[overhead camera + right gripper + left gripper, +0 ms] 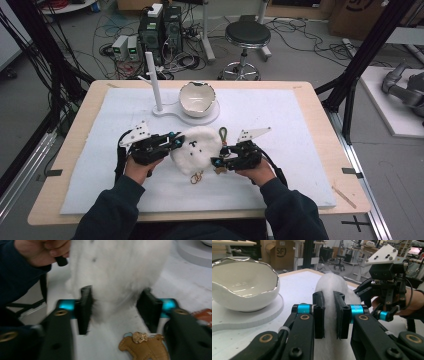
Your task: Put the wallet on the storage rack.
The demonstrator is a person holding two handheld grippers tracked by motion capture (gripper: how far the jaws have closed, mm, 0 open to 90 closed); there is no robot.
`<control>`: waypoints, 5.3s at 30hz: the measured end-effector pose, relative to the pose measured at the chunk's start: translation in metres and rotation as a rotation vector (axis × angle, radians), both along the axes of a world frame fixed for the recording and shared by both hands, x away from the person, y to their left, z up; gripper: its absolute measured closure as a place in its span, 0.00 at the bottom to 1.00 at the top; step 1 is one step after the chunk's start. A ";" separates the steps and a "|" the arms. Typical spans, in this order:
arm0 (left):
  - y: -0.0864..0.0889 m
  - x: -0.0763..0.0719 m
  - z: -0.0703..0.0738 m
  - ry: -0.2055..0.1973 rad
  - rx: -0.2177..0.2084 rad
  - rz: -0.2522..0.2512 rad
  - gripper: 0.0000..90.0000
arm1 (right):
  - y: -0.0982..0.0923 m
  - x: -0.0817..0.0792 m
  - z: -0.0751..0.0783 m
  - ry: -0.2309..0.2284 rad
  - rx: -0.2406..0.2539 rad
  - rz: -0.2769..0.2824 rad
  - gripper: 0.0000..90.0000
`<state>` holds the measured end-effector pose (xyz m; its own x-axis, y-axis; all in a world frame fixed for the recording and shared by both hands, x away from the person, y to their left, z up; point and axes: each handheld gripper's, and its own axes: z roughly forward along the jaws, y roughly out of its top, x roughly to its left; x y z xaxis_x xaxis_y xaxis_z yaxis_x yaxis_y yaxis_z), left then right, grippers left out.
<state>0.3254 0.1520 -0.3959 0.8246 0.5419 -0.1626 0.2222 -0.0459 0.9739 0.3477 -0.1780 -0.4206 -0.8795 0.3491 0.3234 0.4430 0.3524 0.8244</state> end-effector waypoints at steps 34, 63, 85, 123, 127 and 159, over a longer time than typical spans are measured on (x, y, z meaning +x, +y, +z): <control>-0.006 0.003 -0.009 0.070 0.151 -0.222 0.87 | -0.011 -0.007 0.022 -0.184 0.055 -0.015 0.84; 0.102 0.028 -0.018 0.123 0.031 0.370 0.23 | 0.046 0.089 0.117 -0.448 -0.068 -0.090 0.85; 0.104 0.027 -0.023 0.163 0.002 0.366 0.25 | 0.062 0.164 0.111 -0.579 -0.361 -0.132 0.85; 0.101 0.027 -0.026 0.188 0.004 0.357 0.26 | 0.071 0.172 0.097 -0.713 -0.542 -0.077 0.85; 0.100 0.027 -0.026 0.191 0.008 0.354 0.26 | 0.074 0.171 0.083 -0.685 -0.562 -0.058 0.84; 0.101 0.026 -0.026 0.195 0.002 0.359 0.26 | 0.014 0.134 0.094 -0.215 -0.237 -0.261 0.42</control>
